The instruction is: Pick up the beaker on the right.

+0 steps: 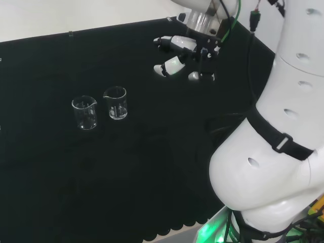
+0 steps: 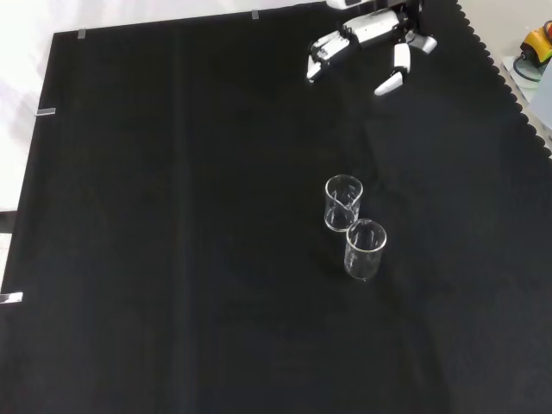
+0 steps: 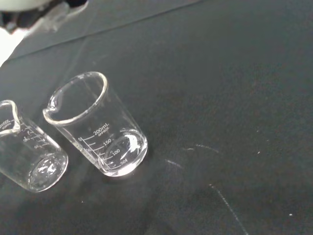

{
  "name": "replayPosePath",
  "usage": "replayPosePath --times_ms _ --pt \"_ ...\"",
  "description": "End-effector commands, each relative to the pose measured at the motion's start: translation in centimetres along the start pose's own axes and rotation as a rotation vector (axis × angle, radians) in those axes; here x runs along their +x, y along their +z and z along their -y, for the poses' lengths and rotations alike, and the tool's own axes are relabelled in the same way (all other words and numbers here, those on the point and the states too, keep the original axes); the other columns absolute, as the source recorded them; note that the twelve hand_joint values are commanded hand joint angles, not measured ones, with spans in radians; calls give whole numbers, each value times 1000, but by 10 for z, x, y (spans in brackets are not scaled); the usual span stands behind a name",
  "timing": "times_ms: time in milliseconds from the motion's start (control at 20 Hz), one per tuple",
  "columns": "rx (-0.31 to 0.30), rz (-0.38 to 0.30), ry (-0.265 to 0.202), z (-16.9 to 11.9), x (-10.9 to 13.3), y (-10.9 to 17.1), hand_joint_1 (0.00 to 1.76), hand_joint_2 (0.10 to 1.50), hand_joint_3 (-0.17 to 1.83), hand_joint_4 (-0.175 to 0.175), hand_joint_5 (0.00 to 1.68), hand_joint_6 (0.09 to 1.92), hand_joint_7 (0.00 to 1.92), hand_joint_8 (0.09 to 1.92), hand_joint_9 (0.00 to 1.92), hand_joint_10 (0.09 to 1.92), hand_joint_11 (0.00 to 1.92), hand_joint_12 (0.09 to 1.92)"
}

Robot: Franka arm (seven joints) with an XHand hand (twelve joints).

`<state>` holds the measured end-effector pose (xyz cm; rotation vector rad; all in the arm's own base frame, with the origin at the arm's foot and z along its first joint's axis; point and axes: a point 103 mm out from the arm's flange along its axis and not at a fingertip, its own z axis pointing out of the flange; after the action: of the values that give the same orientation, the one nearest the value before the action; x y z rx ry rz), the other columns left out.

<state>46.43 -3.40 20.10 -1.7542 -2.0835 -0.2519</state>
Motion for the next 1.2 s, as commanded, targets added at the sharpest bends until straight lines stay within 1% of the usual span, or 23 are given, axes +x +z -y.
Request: replayPosePath --times_ms 50,150,400,450,550,700,950,1050,1200 --pt "31 -85 -88 -35 -3 31 752 415 1071 -52 258 87 206 556 267 634 0 1060" --pt "27 -120 -96 -39 -5 36 744 407 1071 -52 259 87 217 565 280 638 0 1071" --pt "48 -122 -106 -46 -6 48 731 394 1071 -52 261 87 240 590 316 641 0 1126" --pt "45 -140 -114 -46 -7 50 730 392 1070 -53 261 87 241 592 319 641 0 1130" --pt "30 -186 -115 -47 -8 55 699 386 1043 -53 262 87 240 597 322 640 0 1146" --pt "32 -213 -134 -50 -7 61 654 375 996 -53 266 87 241 605 330 640 0 1176" --pt "32 -274 -170 -53 -5 72 653 359 970 -55 286 87 254 617 342 641 0 1211" --pt "48 -306 -185 -56 -4 77 659 356 965 -57 316 87 284 632 361 645 0 1239" --pt "71 -333 -197 -59 -2 82 692 352 963 -60 338 87 311 647 380 649 0 1267"
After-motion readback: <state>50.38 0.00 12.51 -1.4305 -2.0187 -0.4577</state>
